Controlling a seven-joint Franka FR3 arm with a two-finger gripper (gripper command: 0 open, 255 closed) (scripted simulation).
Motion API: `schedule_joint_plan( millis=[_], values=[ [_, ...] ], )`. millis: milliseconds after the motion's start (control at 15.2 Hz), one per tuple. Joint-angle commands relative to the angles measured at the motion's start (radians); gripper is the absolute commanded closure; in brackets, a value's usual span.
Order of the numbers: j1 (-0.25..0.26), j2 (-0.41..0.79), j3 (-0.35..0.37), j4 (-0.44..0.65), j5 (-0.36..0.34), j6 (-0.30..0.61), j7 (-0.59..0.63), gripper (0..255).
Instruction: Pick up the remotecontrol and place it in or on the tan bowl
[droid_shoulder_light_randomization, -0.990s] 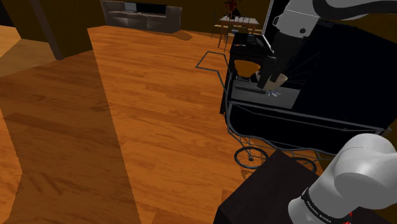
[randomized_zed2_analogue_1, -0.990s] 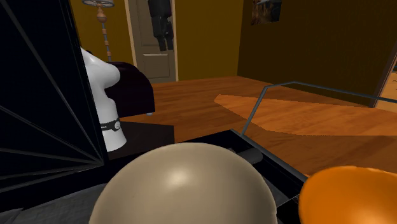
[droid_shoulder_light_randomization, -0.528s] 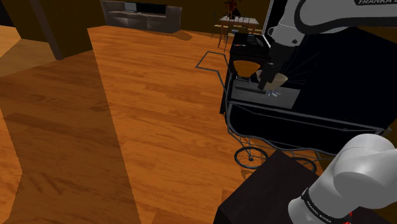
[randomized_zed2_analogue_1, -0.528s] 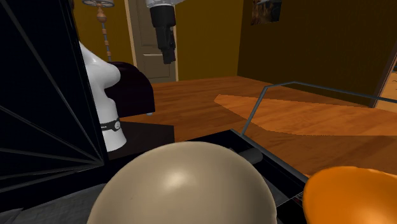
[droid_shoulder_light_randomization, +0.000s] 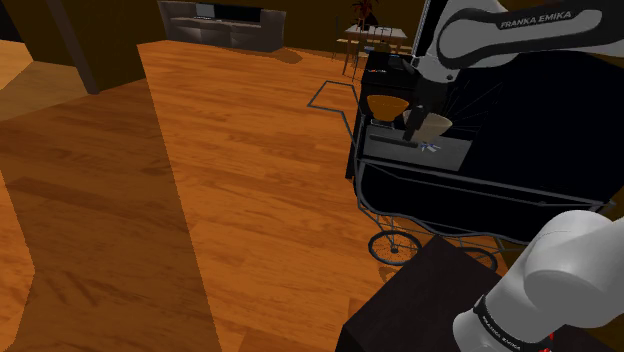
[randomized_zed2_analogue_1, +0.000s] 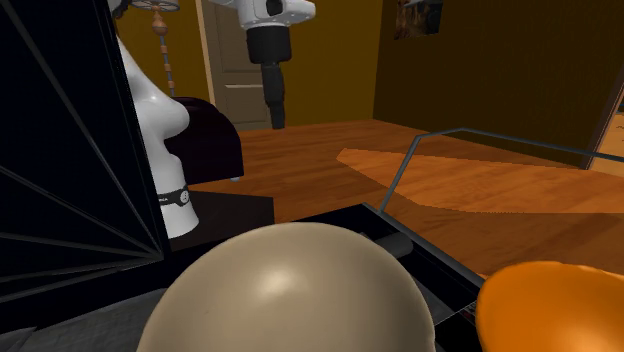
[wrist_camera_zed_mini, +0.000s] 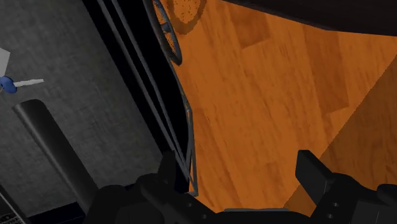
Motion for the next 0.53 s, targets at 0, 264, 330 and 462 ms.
schedule_joint_plan(
  millis=[0,264,330,462],
  values=[
    [0.003,0.068,-0.038,0.036,-0.002,0.033,-0.067,0],
    [0.012,0.209,-0.108,0.115,0.017,0.094,-0.199,0],
    [0.013,0.246,-0.124,0.139,0.026,0.107,-0.233,0],
    [0.015,0.324,-0.153,0.190,0.052,0.130,-0.304,0]
  ],
)
